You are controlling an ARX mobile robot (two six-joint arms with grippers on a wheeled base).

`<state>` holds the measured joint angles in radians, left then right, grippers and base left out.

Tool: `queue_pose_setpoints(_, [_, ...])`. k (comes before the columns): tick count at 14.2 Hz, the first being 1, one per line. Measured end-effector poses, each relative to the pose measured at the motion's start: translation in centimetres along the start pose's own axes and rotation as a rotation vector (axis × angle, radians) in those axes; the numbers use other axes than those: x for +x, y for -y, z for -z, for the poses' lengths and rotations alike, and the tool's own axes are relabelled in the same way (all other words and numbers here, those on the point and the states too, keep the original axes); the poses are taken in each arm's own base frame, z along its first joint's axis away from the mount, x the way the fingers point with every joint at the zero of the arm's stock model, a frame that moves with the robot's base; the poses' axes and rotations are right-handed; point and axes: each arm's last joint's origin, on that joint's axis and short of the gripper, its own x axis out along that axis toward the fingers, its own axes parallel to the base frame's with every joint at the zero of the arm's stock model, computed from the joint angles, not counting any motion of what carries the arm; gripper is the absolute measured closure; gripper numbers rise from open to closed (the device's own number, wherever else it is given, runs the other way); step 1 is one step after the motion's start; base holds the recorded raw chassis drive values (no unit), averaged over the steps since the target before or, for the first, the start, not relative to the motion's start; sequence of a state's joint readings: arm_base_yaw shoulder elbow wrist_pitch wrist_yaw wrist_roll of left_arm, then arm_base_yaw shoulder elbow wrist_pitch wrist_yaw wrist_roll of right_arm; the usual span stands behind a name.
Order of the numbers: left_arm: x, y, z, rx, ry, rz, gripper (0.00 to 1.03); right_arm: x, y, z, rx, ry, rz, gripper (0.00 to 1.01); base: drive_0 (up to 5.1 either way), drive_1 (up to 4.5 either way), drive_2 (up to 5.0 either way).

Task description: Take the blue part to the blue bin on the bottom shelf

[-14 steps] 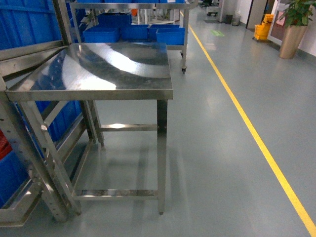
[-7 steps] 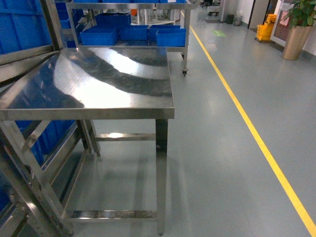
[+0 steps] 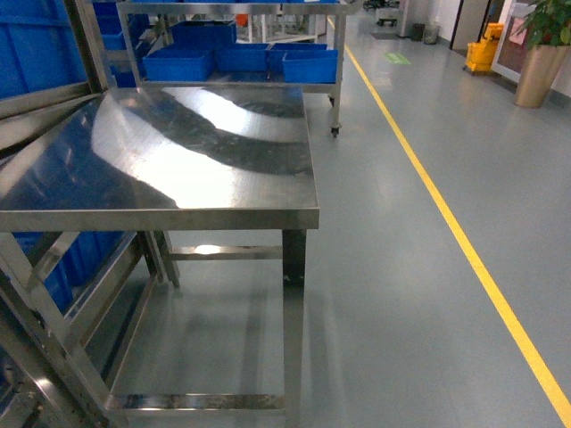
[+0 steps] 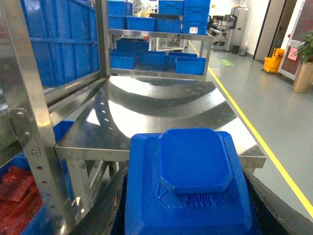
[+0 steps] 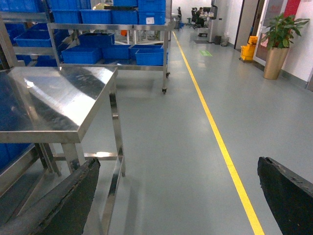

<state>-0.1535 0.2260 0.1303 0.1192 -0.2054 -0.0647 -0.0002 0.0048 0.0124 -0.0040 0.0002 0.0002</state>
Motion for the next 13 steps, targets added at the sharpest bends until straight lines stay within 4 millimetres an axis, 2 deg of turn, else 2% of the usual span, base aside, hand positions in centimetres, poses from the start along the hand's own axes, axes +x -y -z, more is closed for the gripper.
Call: queue_pose_setpoints(13, [-0.01,0.0,-0.01,0.0,0.001,0.0,0.59,0.0,0.0,0.01,0.0,-0.001,0.0,0.03,-4.8,2.29,2.3])
